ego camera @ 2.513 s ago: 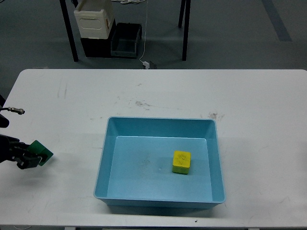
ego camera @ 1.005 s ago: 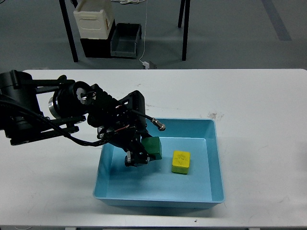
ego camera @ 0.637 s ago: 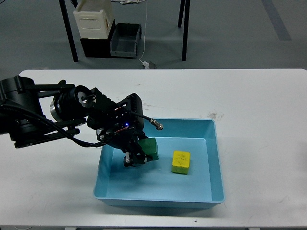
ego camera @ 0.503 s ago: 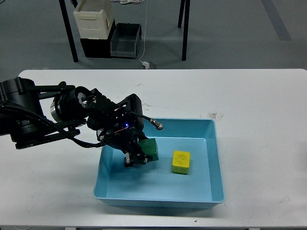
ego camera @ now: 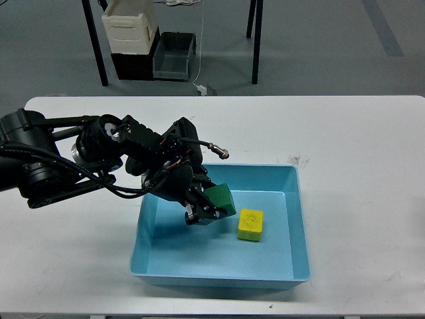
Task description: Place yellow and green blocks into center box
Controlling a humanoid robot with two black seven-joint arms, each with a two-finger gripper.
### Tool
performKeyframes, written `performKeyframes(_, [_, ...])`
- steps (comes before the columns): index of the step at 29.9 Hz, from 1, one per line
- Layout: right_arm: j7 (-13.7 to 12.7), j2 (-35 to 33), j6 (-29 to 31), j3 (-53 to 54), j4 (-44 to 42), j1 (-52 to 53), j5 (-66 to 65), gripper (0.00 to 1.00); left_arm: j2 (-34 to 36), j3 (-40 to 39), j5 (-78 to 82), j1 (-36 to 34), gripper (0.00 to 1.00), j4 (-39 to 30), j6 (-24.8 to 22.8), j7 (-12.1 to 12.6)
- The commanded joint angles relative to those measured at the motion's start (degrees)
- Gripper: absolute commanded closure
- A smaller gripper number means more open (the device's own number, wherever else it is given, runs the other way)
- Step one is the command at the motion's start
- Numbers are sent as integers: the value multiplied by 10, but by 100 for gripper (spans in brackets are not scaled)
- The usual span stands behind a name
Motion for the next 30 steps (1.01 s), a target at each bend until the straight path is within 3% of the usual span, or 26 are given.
performKeyframes(1, [0,1,0,0,0,0,0,2,-1,6,14,-4,57,-2,0,0])
performKeyframes(5, [0,1,0,1,0,0,0,3,-1,17,45,-5,69,-2,0,0])
performKeyframes(9, [0,1,0,0,0,-1,0,2,-1,25,52,-2,69,-3,0,0])
performKeyframes(10, [0,1,0,0,0,-1,0,2,-1,26,52,-1,66,-3,0,0])
performKeyframes(14, [0,1,0,0,0,-1,0,2,-3,27,53,0,37,-3,0,0])
performKeyframes(18, [0,1,0,-2,0,-1,0,2,-2,27,49,0,27,-1,0,0])
performKeyframes(30, [0,1,0,-2,1,-1,0,2,-1,21,44,0,20,1,0,0])
